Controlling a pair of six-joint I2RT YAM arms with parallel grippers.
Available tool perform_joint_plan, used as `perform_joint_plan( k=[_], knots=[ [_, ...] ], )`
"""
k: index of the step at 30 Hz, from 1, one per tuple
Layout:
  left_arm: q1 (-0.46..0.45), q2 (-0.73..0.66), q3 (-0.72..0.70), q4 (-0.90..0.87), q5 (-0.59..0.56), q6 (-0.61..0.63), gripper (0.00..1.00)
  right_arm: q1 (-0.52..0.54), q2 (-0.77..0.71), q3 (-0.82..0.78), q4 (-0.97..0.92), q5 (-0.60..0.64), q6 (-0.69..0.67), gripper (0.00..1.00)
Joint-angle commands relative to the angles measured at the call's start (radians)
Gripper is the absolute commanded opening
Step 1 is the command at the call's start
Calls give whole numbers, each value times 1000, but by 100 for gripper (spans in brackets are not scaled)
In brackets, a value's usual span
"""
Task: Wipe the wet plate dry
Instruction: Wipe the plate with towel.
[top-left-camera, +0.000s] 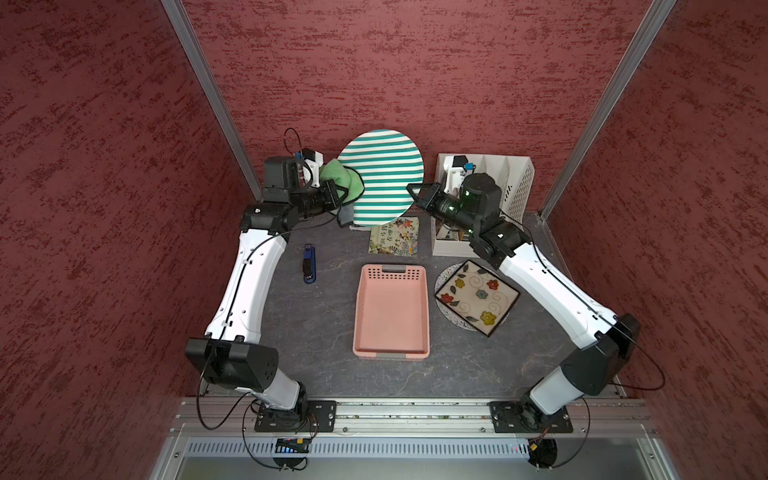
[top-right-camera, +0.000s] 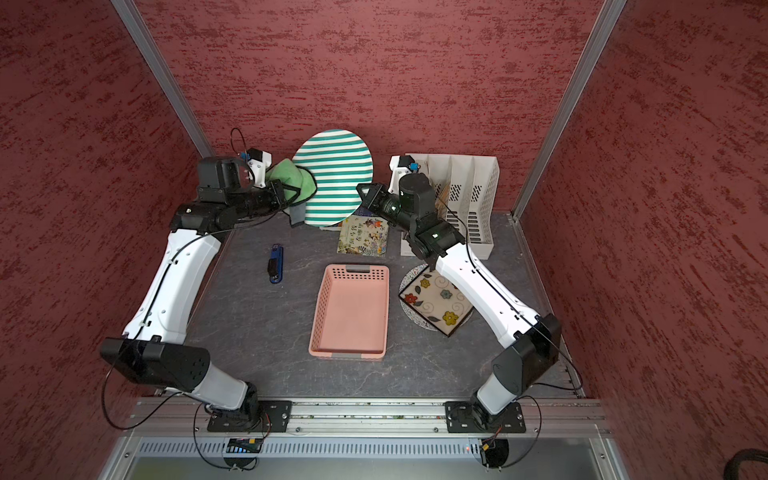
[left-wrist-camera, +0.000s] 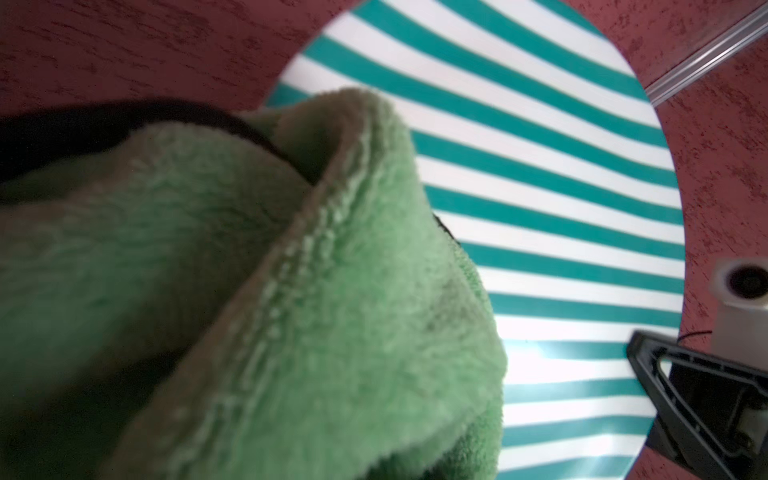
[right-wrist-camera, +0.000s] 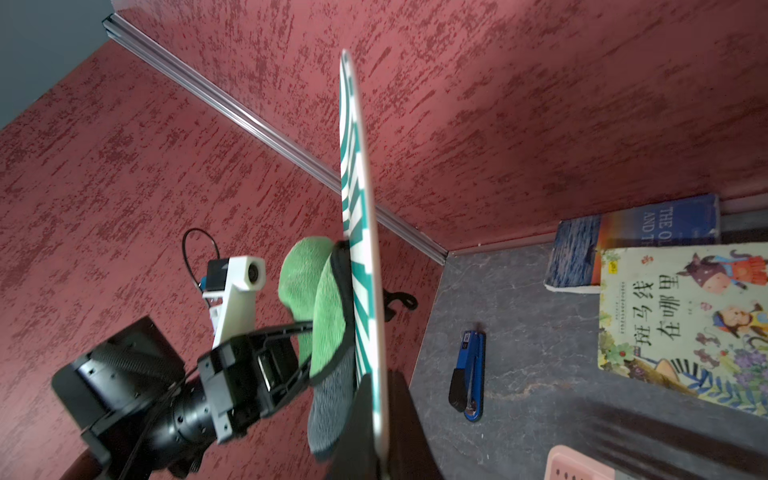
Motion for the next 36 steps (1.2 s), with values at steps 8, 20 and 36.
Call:
perform_joint_plan(
  k=[8, 20, 36],
  knots=[
    [-130, 119, 91, 99, 423, 51, 0, 21, 74, 139, 223, -126, 80, 0],
    [12, 170, 162, -10, 227, -28, 0, -22, 30, 208, 91, -229, -7, 0],
    [-37, 48, 100, 564, 334, -492, 0, -239, 193, 683, 57, -137, 86, 0]
  ],
)
